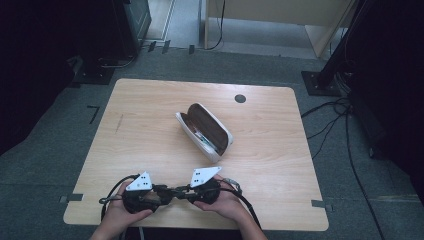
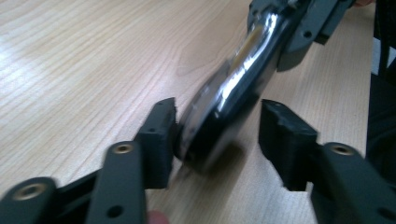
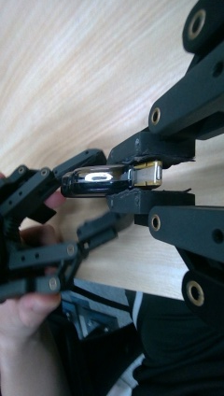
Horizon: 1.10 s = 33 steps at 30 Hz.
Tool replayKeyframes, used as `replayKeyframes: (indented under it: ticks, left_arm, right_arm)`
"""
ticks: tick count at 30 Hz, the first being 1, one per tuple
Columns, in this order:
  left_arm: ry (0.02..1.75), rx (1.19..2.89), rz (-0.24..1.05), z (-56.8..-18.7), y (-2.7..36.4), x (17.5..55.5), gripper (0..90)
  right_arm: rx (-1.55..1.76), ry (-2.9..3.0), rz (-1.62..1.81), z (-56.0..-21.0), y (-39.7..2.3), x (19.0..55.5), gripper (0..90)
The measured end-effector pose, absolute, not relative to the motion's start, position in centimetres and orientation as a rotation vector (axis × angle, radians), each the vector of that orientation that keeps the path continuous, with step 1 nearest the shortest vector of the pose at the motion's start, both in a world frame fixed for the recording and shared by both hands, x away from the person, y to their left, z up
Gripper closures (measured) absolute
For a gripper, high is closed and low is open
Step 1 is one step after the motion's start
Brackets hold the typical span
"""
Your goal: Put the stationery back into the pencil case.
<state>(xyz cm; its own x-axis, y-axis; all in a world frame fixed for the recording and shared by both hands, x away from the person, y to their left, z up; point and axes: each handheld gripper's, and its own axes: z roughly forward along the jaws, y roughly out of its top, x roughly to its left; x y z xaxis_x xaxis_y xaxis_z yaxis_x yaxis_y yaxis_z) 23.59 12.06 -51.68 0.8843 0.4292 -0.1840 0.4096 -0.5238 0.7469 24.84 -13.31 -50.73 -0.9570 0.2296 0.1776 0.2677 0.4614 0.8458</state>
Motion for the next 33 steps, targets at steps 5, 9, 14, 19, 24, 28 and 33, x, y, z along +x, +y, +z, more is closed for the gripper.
replayKeyframes:
  ticks: [5,9,14,19,24,28,33]
  left_arm:
    - [0.67,2.153,0.093,-51.5,12.6,23.6,32.8]
    - [0.724,2.155,0.178,-51.4,12.9,23.6,24.1]
    - [0.777,2.181,0.279,-51.3,12.9,23.4,14.0]
    - [0.862,2.191,0.4,-51.4,13.0,23.3,12.9]
    - [0.897,2.18,0.396,-51.3,13.5,23.5,11.7]
    - [0.947,2.177,0.424,-51.4,13.9,23.7,11.4]
    - [1.009,2.173,0.451,-51.5,15.0,24.0,11.5]
  right_arm:
    - [-0.5,-2.661,-1.589,-50.1,-14.0,25.0,78.6]
    - [-0.554,-2.661,-1.612,-49.5,-14.7,25.0,78.6]
    - [-0.626,-2.663,-1.651,-48.7,-15.5,25.2,78.6]
    - [-0.686,-2.66,-1.695,-47.9,-16.3,25.5,78.6]
    - [-0.736,-2.654,-1.732,-47.0,-17.0,25.7,78.6]
    - [-0.76,-2.659,-1.755,-46.3,-17.5,25.7,78.6]
    - [-0.813,-2.65,-1.781,-45.6,-18.1,25.9,78.6]
